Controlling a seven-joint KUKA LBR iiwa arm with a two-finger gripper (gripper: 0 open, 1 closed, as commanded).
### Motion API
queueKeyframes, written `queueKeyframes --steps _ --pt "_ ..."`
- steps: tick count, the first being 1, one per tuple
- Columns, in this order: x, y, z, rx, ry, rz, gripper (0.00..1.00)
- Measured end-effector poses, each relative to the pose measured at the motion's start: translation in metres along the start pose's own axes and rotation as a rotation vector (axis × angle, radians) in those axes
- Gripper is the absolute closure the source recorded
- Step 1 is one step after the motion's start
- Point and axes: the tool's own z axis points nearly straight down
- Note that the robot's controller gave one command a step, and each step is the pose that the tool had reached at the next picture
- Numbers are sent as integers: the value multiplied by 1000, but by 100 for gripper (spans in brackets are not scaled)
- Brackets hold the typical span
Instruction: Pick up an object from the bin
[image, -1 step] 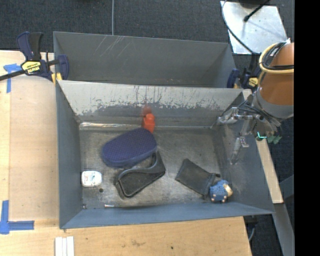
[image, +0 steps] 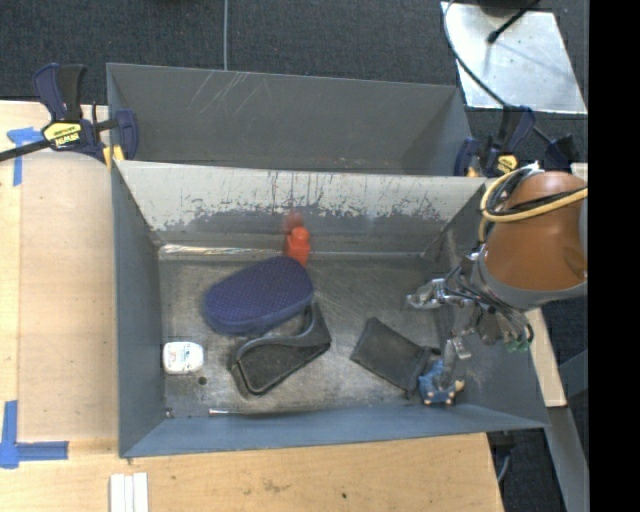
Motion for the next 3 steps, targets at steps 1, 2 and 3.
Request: queueKeyframes --steps 1,2,3 --pt "37 -20 23 1 -21 -77 0" --pt "42 -23 21 -1 8 -83 100" --pt "29 -7 -114 7 -15 -95 100"
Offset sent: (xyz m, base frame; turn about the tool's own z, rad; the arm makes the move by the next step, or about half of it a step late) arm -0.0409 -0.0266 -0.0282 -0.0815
